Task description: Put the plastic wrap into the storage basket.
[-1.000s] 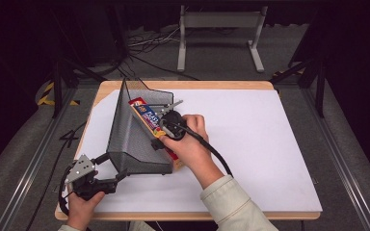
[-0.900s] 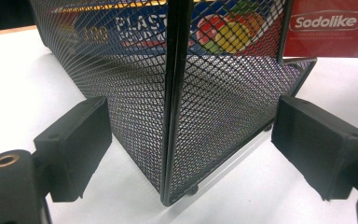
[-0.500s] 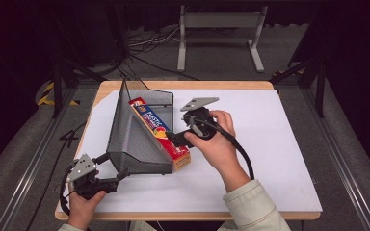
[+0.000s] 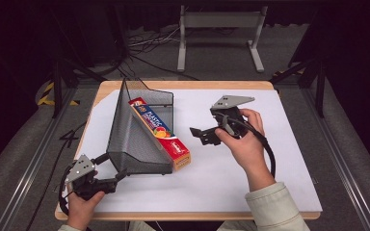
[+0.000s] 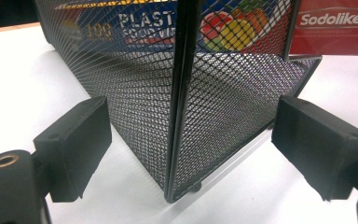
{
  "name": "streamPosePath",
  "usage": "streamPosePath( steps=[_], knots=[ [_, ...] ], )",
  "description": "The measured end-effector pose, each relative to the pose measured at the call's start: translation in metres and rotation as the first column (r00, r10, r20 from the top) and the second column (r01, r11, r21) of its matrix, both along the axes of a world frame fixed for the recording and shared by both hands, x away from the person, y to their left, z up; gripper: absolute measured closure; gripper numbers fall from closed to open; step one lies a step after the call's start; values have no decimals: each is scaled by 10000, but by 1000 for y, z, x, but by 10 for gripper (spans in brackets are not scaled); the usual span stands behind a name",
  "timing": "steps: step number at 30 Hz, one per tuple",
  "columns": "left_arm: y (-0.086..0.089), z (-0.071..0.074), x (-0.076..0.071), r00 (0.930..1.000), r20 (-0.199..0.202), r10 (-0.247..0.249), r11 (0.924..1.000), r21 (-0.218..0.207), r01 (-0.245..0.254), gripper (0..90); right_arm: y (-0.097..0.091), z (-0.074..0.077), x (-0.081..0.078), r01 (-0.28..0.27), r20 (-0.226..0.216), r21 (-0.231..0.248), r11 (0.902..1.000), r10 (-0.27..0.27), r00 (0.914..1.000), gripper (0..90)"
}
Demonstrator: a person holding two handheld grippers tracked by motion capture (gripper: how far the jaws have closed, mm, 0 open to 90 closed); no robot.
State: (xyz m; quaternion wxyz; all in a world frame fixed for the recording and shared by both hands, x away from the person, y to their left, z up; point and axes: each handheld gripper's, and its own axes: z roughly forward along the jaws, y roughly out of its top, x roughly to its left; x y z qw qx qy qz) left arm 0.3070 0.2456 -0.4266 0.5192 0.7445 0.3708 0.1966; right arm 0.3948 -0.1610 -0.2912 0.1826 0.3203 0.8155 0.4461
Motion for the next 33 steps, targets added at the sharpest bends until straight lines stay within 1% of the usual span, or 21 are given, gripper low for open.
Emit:
streamPosePath(
  steps=[2,4,6,8,11,13,16,17,18,19,22,23,27,29,33],
  knots=[
    [1,0,-1,10000,-5,29,10000,2,-29,125,-10,-1,-2,-16,99,-128,9999,17,9999,49],
    [2,1,-1,10000,-19,49,10000,0,-49,124,-22,-3,-4,-188,257,-185,9997,192,9995,36],
    [1,1,-1,10000,-28,62,10000,-3,-62,125,-36,-5,-7,-340,329,-52,9994,342,9989,35],
    [1,0,-1,10000,-29,40,10000,37,-40,125,-52,-8,-10,-319,447,118,9994,313,9985,35],
    [1,0,-1,10000,-22,37,10000,43,-37,124,-78,-14,-15,-195,452,452,9988,175,9988,35],
    [0,0,-1,10000,-36,46,10000,37,-46,124,-93,-18,-17,-87,548,419,9991,64,9985,35],
    [0,1,-1,10000,-36,56,10000,52,-56,124,-110,-23,-19,72,452,596,9982,-99,9989,35],
    [0,1,-2,10000,13,52,9999,92,-52,124,-116,-26,-20,50,371,690,9976,-76,9993,35],
    [0,1,-2,10000,13,52,9999,92,-52,124,-120,-28,-20,20,349,663,9978,-43,9994,35],
    [1,1,-2,10000,18,59,9999,89,-59,124,-120,-28,-20,20,349,663,9978,-43,9994,35],
    [2,0,-2,10000,-14,96,10000,1,-96,123,-135,-37,-22,91,426,410,9991,-108,9990,35],
    [2,0,-2,9999,-72,121,9999,49,-120,123,-139,-40,-23,127,434,395,9991,-144,9990,35],
    [0,-3,-1,9994,-25,350,9989,319,-349,119,-153,-52,-26,193,459,268,9995,-206,9987,35],
    [-1,-3,-1,9992,-47,409,9987,316,-408,119,-159,-60,-28,208,540,347,9992,-227,9983,35],
    [-1,-5,0,9992,-129,390,9985,380,-385,119,-169,-79,-34,357,536,449,9984,-381,9978,35]
  ],
)
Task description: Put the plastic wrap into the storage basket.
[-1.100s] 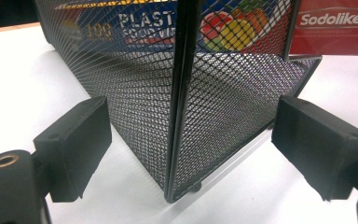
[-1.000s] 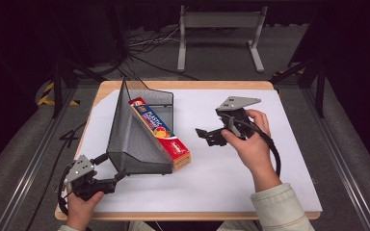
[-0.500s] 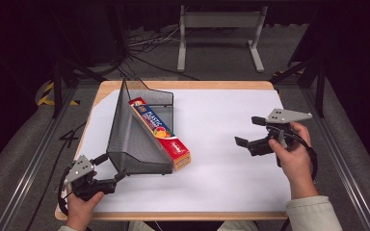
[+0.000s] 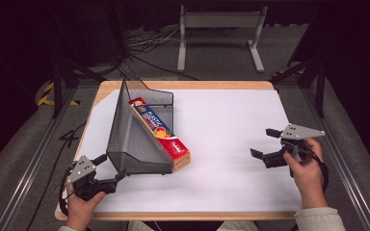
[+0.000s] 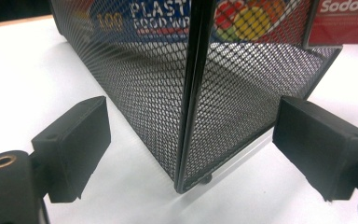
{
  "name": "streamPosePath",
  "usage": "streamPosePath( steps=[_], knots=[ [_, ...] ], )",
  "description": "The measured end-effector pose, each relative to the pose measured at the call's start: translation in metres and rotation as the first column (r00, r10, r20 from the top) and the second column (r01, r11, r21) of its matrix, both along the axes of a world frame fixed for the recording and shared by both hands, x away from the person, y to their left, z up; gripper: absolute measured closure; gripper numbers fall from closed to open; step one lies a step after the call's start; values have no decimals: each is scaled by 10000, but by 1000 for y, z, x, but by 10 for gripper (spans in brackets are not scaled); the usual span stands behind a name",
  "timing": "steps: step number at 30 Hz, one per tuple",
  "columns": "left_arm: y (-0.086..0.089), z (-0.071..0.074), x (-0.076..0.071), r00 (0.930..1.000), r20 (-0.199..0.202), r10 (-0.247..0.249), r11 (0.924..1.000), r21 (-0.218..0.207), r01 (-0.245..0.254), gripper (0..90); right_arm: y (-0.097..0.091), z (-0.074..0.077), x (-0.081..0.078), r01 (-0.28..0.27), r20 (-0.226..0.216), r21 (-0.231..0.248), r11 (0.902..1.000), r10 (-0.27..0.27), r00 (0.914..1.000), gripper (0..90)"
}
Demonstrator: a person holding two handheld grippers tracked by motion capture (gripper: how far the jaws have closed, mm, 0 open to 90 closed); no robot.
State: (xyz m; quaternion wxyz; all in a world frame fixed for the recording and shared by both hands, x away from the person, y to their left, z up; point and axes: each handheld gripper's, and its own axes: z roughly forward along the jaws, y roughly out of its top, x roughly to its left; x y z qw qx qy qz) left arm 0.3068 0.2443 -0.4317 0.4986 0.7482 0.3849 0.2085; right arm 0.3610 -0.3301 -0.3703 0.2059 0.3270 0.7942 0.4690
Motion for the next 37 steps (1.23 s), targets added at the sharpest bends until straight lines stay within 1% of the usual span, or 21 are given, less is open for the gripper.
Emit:
streamPosePath(
  steps=[2,7,8,9,10,12,14,15,16,17,18,19,20,23,26,28,34,37],
  knots=[
    [0,-1,0,10000,-77,61,10000,37,-61,119,-4,-8,-2,72,-46,-147,9999,-73,10000,35],
    [0,-5,1,9996,-41,288,9994,213,-287,119,-12,-27,-10,162,121,43,9999,-162,9998,35],
    [-1,-6,2,9995,-116,282,9992,271,-279,119,-13,-29,-11,155,90,70,9999,-156,9998,35],
    [-1,-6,2,9995,-126,293,9991,324,-288,121,-15,-32,-11,192,35,0,9998,-192,9998,35],
    [-2,-6,2,9994,-189,275,9992,300,-269,120,-16,-33,-12,255,44,-7,9997,-255,9997,35],
    [-2,-7,2,9995,-158,255,9992,321,-250,119,-18,-36,-12,288,100,76,9996,-289,9995,36],
    [-3,-8,1,9996,-206,214,9994,266,-208,117,-19,-40,-14,384,41,80,9992,-385,9993,35],
    [-3,-8,2,9995,-253,171,9995,286,-164,118,-20,-48,-14,475,-103,9,9989,-475,9988,36],
    [-2,-9,2,9993,-336,144,9994,309,-134,118,-21,-51,-14,498,-159,13,9988,-498,9986,36],
    [-2,-9,2,9993,-336,144,9994,309,-134,117,-22,-54,-14,571,-222,-10,9984,-571,9981,36],
    [-3,-11,4,9992,-376,96,9997,247,-86,117,-24,-56,-14,611,-273,-16,9981,-612,9978,36],
    [-3,-11,4,9992,-376,96,9997,247,-86,117,-24,-56,-14,611,-273,-16,9981,-612,9978,36],
    [-3,-11,4,9992,-387,68,9997,233,-59,117,-26,-60,-14,663,-288,76,9978,-661,9974,36],
    [-4,-12,5,9995,-302,-1,9996,281,9,117,-28,-63,-15,694,-365,127,9975,-689,9970,37],
    [-5,-13,6,9995,-302,-14,9993,366,25,120,-27,-70,-15,746,-523,-187,9970,-755,9958,38],
    [-6,-14,7,9995,-300,-57,9991,422,69,121,-27,-70,-15,751,-553,-218,9969,-762,9956,41],
    [-4,-15,7,9996,-234,-139,9995,265,145,125,-26,-70,-14,758,-592,-248,9968,-771,9953,40],
    [-2,-16,7,9996,-262,-128,9998,173,133,145,-25,-71,-14,709,-585,-414,9966,-733,9956,46]
  ],
)
